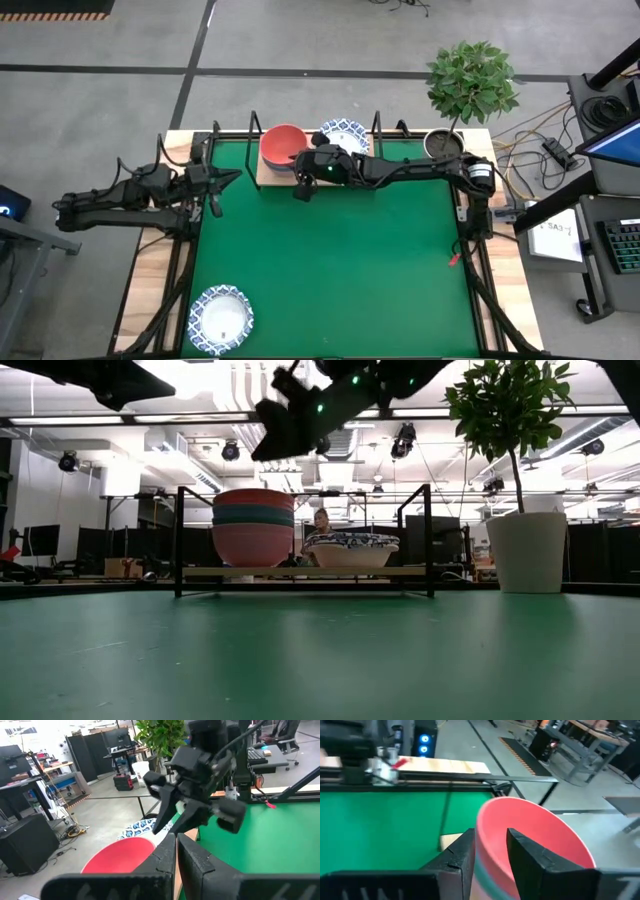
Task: Place and stack bowls onto a shelf
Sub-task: Stack orange bowl on top of the blue bowl on the shelf, then stack blue patterned bowl on top of the blue patterned bowls on the shelf
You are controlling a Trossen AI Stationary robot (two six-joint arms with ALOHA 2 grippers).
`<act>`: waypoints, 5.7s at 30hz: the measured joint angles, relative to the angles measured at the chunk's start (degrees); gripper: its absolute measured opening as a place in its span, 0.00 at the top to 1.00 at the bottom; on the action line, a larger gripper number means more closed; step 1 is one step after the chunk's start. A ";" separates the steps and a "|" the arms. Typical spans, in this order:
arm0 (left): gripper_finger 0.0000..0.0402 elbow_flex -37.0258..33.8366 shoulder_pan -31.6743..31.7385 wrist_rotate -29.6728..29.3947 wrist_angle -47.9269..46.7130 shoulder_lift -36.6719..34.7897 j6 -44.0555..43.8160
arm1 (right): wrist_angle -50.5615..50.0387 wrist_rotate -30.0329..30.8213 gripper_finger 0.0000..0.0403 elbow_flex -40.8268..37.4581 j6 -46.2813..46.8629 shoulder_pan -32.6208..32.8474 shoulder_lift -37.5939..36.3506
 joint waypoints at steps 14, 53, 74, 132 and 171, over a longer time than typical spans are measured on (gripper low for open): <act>1.00 -0.04 0.02 3.07 0.68 5.59 -0.83 | -2.72 6.01 0.89 -11.71 0.06 11.20 -10.55; 1.00 10.25 17.53 9.66 28.79 54.59 6.60 | 15.39 5.88 0.92 -42.82 12.78 19.92 -27.48; 1.00 10.62 17.99 9.53 25.15 52.20 4.04 | 15.76 5.87 0.92 -42.82 13.19 19.92 -27.45; 0.95 32.09 -43.83 21.59 -38.67 64.20 -110.45 | 10.90 14.75 0.92 -44.17 0.30 24.66 -34.11; 0.69 45.35 -52.94 21.03 -39.54 90.30 -117.75 | 18.81 14.38 0.92 -44.11 -14.76 24.64 -40.80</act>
